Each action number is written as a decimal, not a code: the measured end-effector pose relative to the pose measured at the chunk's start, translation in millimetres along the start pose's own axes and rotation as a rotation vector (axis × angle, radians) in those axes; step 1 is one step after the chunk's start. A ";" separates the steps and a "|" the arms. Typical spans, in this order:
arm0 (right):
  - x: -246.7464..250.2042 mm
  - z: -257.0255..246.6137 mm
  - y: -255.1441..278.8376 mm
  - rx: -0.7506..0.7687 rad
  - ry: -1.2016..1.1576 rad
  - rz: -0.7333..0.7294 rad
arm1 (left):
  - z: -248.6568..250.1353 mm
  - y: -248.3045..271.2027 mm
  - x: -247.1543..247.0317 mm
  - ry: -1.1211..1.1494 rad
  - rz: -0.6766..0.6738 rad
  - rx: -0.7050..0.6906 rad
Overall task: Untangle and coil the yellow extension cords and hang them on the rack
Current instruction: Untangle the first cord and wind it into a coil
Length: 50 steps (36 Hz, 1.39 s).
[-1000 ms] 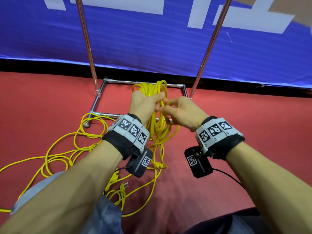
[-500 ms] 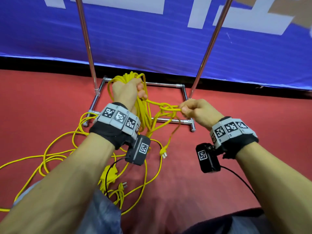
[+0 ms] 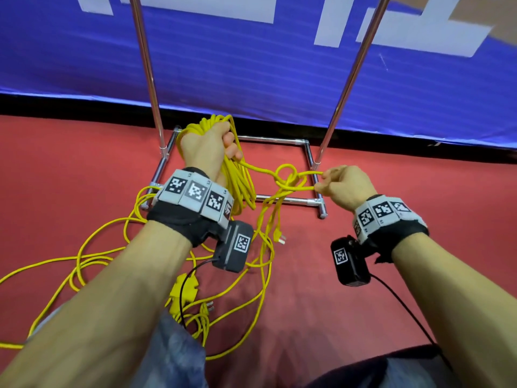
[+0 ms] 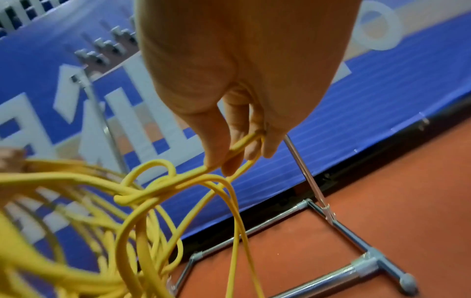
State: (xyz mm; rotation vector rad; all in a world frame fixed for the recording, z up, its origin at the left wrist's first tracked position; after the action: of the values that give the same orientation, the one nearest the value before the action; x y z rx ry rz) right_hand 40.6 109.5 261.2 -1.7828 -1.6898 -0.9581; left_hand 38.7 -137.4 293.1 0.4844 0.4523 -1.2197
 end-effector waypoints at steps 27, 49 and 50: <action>-95.4 -29.2 19.1 -0.235 -0.489 -0.254 | -7.8 16.8 -17.3 0.246 -0.176 0.143; -6.3 -1.1 -6.6 -0.138 -0.807 -0.083 | 12.2 -37.8 42.7 -0.253 0.147 -0.051; -4.6 -1.3 -7.3 -0.091 -0.706 -0.109 | 12.9 -41.0 47.3 -0.260 0.159 -0.043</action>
State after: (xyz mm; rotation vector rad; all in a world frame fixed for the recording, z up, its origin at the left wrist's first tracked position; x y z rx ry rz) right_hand 33.2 106.3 257.7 -2.2792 -2.1960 -0.4613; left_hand 13.6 -192.3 272.1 0.3131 0.2137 -1.0991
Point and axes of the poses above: each hand's wrist, its own y-axis away from the middle knuckle, its own x-axis out of the back of the hand, z = x × y, the point moved 4 cm from there along -y, towards the middle knuckle, and after that the axes turned 3 degrees about -z, right-handed, at the moved point
